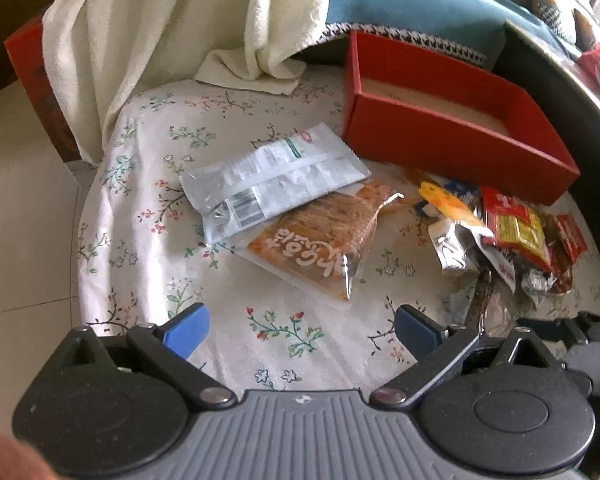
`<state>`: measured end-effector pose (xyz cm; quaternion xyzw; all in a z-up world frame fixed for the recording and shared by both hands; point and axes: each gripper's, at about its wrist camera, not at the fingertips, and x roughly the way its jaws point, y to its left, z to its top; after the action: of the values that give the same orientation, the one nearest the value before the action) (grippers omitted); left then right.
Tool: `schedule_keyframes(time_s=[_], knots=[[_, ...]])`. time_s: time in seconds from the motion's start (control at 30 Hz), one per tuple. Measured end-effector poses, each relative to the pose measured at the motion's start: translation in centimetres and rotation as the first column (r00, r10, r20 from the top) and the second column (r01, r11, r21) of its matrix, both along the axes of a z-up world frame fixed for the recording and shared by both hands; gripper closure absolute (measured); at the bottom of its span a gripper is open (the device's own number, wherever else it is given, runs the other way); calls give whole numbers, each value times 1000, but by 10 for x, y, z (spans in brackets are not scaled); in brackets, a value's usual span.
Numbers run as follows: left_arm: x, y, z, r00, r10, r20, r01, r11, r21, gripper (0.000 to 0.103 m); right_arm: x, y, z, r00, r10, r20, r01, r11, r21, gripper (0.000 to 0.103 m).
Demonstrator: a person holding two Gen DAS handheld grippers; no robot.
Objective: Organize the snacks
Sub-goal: 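Grasp the clear bag with dark meat stick using the right tool, then grasp the white-green sachet with the left tool while the right tool holds the meat-stick bag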
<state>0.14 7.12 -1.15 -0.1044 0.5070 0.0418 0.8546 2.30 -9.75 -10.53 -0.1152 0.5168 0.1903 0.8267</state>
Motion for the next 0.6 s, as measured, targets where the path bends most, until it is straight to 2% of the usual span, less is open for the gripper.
schedule_keyframes(time_s=[0.13,0.2,0.43,0.6], knots=[[3,5,2,1000,15,9,-15,1000,-8,9,-9,-11,2,994,101,-39,-103,993,-52,24],[4,5,2,1000,17,5,-17,1000,-9,9,-12,-21,3,994,92,-65,-94,995,-37,28],[12,-9,6,999,-46,11,47,998,-33,9,-35,-45,21,997,58,-55,-52,992,114,29],[19,-15,13,997,-73,39,76,995,-64,9,-46,-60,28,995,73,-69,-52,960,275,29]])
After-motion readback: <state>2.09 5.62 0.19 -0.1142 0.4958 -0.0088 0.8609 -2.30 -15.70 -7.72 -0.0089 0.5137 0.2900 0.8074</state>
